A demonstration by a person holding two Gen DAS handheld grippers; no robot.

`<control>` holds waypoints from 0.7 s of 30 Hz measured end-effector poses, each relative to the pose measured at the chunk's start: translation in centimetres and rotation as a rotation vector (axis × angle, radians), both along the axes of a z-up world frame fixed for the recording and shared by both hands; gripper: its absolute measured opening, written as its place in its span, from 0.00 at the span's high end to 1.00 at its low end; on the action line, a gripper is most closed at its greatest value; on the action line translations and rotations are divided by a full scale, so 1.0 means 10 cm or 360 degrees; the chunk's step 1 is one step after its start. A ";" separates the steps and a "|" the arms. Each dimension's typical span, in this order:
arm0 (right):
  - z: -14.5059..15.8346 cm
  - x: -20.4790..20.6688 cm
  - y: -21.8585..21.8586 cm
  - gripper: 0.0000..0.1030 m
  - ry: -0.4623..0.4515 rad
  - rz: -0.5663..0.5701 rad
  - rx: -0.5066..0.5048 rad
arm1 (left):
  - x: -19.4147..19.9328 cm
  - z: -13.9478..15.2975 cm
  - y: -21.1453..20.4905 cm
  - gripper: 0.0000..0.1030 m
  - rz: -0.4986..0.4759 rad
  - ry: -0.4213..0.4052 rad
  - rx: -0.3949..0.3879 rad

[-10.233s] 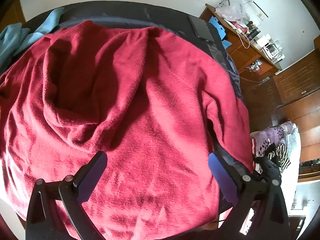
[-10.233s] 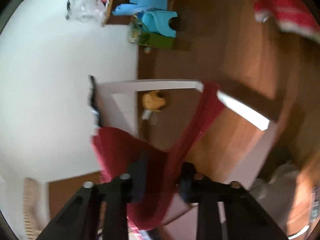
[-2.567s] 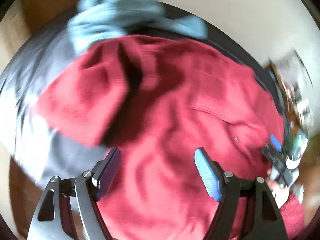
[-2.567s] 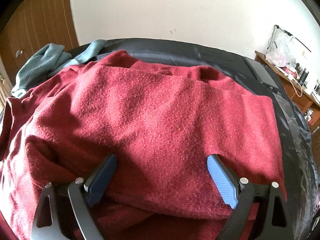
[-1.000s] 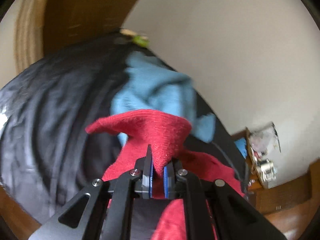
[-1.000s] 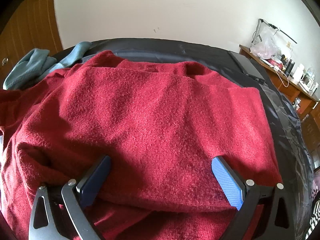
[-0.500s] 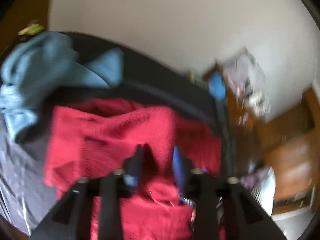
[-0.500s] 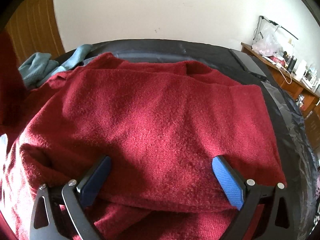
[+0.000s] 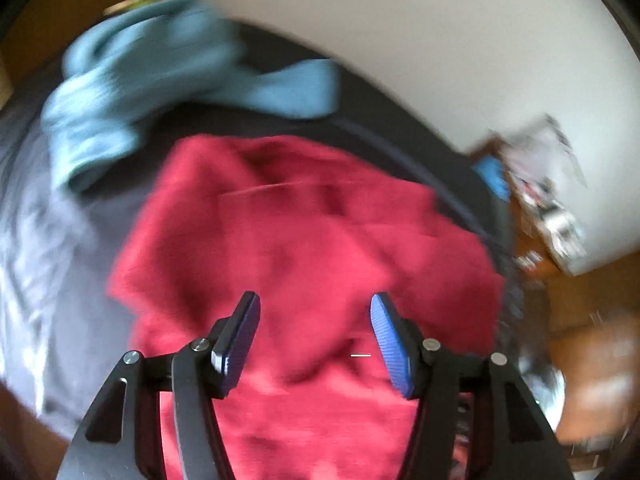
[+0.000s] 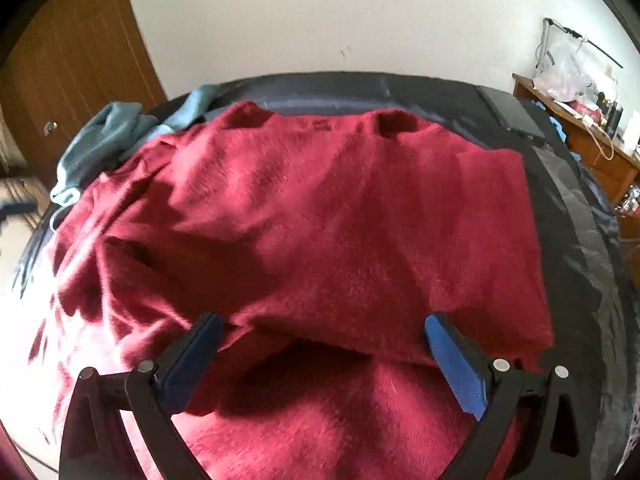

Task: Fold clothes

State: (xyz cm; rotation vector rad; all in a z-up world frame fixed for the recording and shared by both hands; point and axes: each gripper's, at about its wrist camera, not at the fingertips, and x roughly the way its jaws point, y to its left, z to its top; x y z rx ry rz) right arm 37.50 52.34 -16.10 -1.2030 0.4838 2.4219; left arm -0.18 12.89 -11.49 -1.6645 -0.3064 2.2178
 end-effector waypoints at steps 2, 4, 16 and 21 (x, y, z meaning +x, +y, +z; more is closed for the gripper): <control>0.07 -0.01 -0.05 0.01 0.0026 0.0007 -0.0013 | -0.04 -0.12 -0.19 0.40 0.0071 -0.0037 -0.0028; 0.14 -0.01 -0.11 0.01 0.0051 0.0015 -0.0025 | -0.10 -0.22 -0.32 0.40 0.0114 -0.0083 -0.0012; 0.29 -0.12 -0.53 0.01 0.0026 -0.0068 -0.0043 | -0.79 -0.70 -0.04 0.40 -0.0038 -0.0192 0.0268; 0.32 -0.04 -0.64 0.01 0.0003 -0.0194 -0.0038 | -1.00 -0.86 0.07 0.40 -0.0129 -0.0255 0.0341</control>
